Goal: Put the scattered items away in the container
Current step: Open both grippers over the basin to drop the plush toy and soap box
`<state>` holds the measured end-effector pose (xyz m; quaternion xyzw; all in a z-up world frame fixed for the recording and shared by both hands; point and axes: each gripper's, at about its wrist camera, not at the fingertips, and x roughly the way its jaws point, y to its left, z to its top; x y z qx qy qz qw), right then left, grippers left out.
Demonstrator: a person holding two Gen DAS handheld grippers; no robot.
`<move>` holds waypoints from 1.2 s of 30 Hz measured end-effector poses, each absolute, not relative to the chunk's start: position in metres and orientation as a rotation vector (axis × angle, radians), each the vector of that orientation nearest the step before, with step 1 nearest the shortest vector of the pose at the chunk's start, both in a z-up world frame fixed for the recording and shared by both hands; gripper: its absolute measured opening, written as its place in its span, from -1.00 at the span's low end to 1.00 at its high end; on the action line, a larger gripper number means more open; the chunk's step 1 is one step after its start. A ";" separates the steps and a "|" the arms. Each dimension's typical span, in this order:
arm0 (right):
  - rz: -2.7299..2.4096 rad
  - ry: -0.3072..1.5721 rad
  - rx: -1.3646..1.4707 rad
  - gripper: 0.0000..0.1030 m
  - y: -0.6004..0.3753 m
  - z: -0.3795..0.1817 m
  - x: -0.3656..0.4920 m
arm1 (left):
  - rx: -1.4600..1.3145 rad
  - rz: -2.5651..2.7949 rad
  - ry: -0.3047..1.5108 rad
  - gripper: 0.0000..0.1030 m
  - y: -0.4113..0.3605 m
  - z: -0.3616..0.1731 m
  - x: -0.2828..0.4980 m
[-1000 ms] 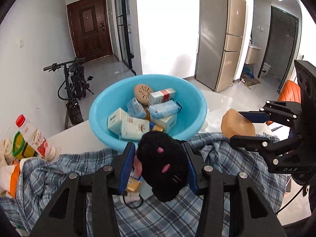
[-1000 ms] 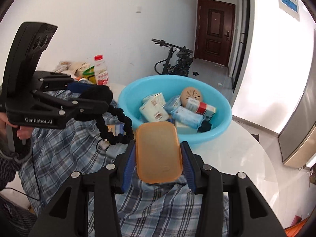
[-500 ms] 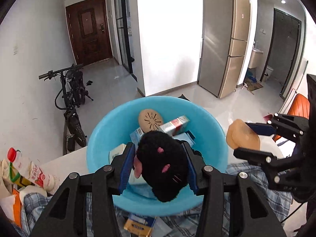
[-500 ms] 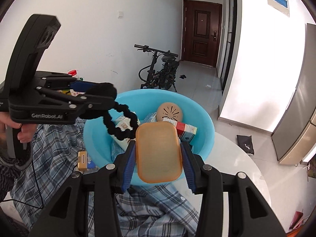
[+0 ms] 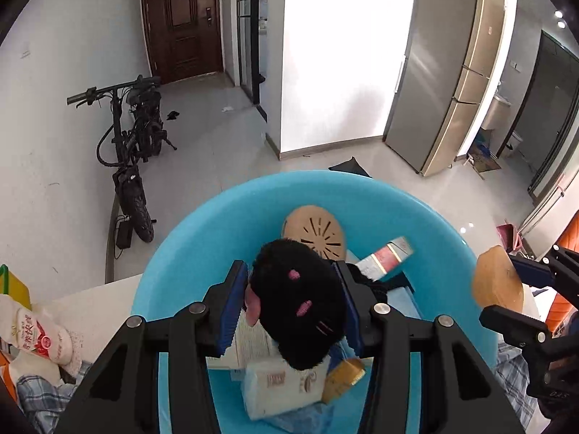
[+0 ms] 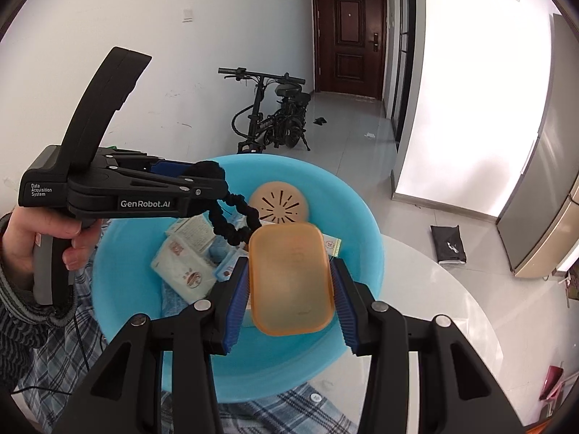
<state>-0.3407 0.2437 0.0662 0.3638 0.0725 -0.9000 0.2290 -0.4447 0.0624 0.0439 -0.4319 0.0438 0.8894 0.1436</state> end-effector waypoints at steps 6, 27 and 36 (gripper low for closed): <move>-2.497 0.233 0.995 -0.17 0.241 0.061 -0.351 | -1.297 2.553 0.145 -0.02 0.060 0.023 -0.461; -2.439 0.221 1.089 -0.17 0.228 0.054 -0.370 | -1.303 2.615 0.093 0.75 0.024 0.033 -0.430; -2.403 0.222 1.153 -0.17 0.217 0.037 -0.380 | -1.240 2.557 0.046 0.75 0.016 0.051 -0.388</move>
